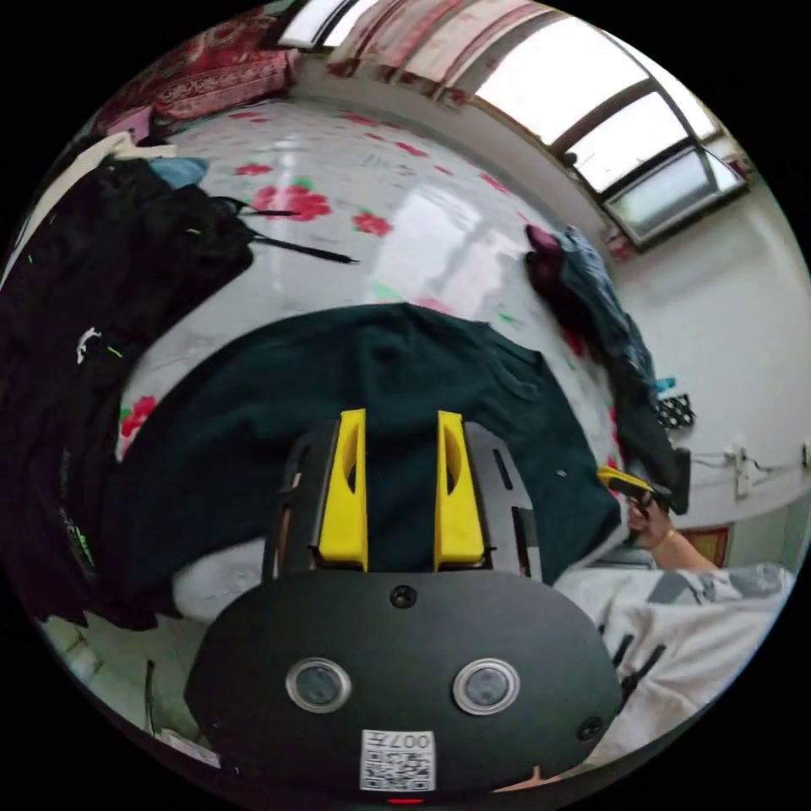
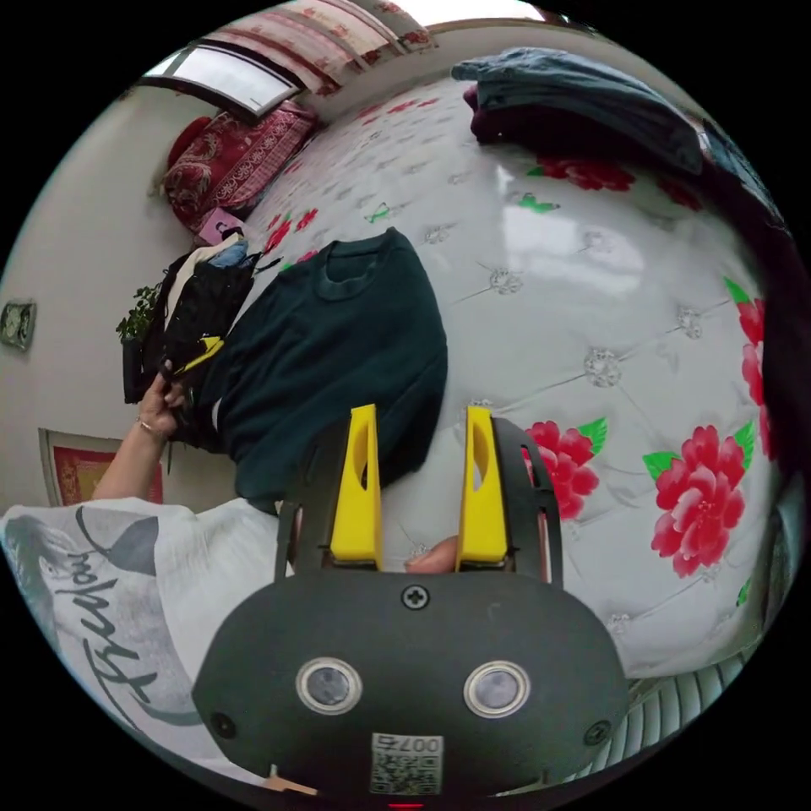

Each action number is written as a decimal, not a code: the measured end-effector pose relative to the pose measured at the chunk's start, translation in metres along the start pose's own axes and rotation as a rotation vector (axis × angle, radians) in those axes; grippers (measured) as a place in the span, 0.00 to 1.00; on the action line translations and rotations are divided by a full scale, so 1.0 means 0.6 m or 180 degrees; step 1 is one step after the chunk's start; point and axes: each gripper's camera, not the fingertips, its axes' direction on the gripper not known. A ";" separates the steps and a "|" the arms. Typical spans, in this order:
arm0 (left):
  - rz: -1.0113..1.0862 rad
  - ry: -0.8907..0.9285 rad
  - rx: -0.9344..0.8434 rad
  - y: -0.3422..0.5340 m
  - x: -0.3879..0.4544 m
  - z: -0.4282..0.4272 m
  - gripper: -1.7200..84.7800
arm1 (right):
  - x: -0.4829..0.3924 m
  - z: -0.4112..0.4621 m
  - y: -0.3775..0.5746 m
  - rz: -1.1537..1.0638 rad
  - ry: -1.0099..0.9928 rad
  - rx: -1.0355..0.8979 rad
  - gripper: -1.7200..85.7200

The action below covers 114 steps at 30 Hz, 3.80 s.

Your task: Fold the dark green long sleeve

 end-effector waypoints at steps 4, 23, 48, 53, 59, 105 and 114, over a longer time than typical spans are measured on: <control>-0.0330 -0.0397 -0.0509 -0.043 -0.038 0.072 0.13 | 0.015 0.040 -0.026 0.0180 -0.0163 -0.0182 0.11; 0.0375 0.0443 0.1664 0.147 0.115 -0.413 0.01 | -0.122 -0.200 0.116 -0.0841 0.0047 0.1177 0.02; -0.0136 -0.0099 -0.0271 0.217 0.189 -0.032 0.11 | 0.038 -0.059 0.140 0.0231 0.1144 0.0111 0.13; -0.0005 -0.0197 -0.0617 0.215 0.244 0.040 0.12 | 0.043 -0.069 0.083 0.0277 0.1076 0.0196 0.13; 0.0956 -0.1557 -0.1055 0.194 0.355 0.121 0.03 | 0.035 0.010 -0.024 0.0204 0.1028 -0.0225 0.11; -0.0305 -0.0147 -0.0765 0.416 0.170 -0.051 0.01 | -0.117 -0.080 0.262 -0.1924 0.0508 -0.1221 0.04; 0.0014 -0.0411 -0.0144 0.203 0.157 -0.094 0.08 | -0.134 -0.141 0.087 -0.1657 0.0771 -0.0218 0.06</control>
